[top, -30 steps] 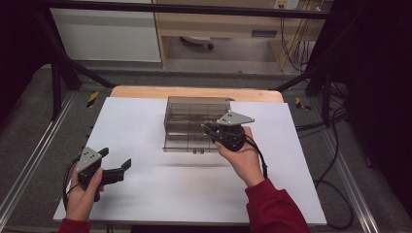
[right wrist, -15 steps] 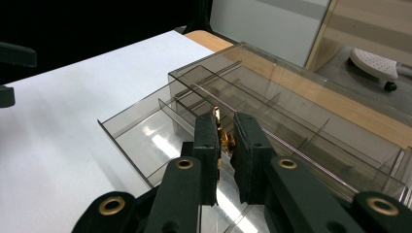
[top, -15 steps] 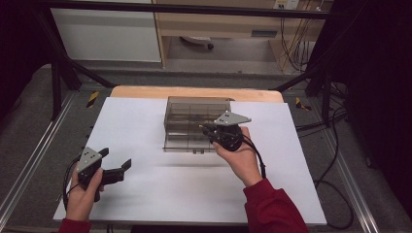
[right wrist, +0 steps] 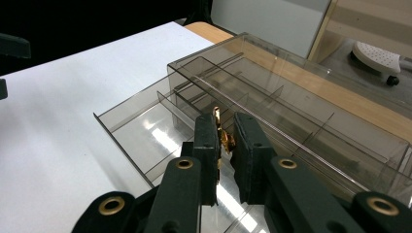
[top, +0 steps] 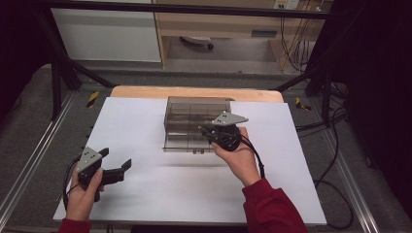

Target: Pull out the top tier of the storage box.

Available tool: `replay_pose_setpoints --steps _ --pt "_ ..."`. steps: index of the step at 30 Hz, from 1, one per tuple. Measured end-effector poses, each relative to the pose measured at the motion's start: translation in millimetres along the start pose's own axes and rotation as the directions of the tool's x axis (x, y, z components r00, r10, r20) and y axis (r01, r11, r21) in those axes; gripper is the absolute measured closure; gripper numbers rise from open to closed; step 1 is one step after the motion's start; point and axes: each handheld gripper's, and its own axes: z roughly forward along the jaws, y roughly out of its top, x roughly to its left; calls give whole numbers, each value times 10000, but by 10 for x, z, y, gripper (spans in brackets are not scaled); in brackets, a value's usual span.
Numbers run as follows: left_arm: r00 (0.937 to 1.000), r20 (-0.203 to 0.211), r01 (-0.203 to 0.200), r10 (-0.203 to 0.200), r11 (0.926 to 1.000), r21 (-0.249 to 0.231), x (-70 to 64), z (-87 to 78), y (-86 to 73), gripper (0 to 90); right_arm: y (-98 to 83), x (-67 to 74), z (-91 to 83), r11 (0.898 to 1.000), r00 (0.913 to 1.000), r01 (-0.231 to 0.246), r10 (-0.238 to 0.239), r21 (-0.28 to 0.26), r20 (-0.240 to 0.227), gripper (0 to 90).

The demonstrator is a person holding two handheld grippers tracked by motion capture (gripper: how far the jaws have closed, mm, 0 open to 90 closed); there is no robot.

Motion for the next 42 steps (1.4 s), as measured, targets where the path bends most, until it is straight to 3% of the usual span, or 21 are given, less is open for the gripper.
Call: replay_pose_setpoints --steps 42 --pt "10000 79 20 -20 10000 33 -5 4 -2 49 -81 63 199 9962 9999 81 -73 866 -90 804"
